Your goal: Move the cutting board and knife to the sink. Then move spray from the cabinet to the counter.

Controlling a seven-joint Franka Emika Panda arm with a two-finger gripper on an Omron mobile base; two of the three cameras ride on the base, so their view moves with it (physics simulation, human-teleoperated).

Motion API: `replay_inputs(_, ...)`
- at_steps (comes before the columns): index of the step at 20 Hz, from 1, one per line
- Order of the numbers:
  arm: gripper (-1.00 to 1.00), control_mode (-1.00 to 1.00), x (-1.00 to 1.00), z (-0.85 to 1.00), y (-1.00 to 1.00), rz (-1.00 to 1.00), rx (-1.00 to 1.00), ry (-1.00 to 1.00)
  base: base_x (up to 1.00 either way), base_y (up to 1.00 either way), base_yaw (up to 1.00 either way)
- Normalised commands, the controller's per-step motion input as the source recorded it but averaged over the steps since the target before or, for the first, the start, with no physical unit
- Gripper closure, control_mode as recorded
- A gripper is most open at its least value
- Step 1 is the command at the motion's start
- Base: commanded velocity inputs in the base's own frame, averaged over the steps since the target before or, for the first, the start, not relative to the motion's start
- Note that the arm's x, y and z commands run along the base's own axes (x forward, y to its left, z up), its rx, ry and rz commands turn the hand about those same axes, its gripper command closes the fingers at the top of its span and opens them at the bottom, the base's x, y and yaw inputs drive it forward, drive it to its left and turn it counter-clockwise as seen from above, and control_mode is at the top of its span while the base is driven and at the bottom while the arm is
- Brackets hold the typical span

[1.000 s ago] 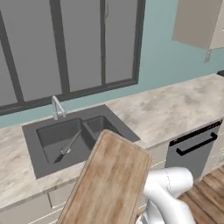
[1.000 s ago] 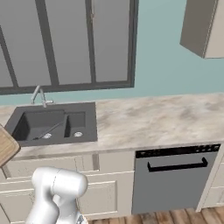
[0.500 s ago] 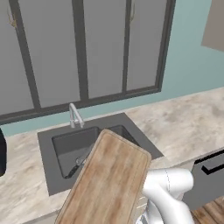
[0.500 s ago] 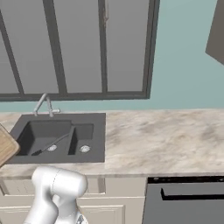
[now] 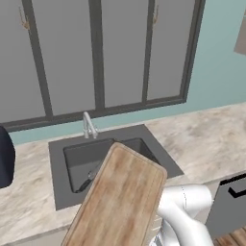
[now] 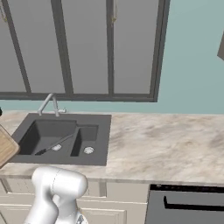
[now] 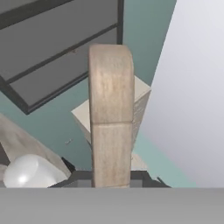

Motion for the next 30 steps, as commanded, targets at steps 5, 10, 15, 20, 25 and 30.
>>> replay_inputs(5,1.0,-1.0,0.37,0.0,0.05,0.15,0.07,0.0,0.2,0.07,0.1)
replay_inputs(10,1.0,-1.0,0.79,0.0,0.13,0.21,0.12,0.06,0.0,0.0,0.0)
replay_inputs(15,1.0,-1.0,0.8,0.0,0.15,0.11,0.09,0.19,0.0,0.0,0.0)
replay_inputs(20,1.0,-1.0,0.81,0.09,0.05,0.07,0.07,0.3,0.0,0.0,0.0)
replay_inputs(25,1.0,-1.0,0.85,0.37,0.01,0.09,0.05,0.42,0.0,0.0,0.0)
replay_inputs(30,1.0,-1.0,0.75,0.25,0.0,0.08,0.01,0.44,0.0,0.0,0.0)
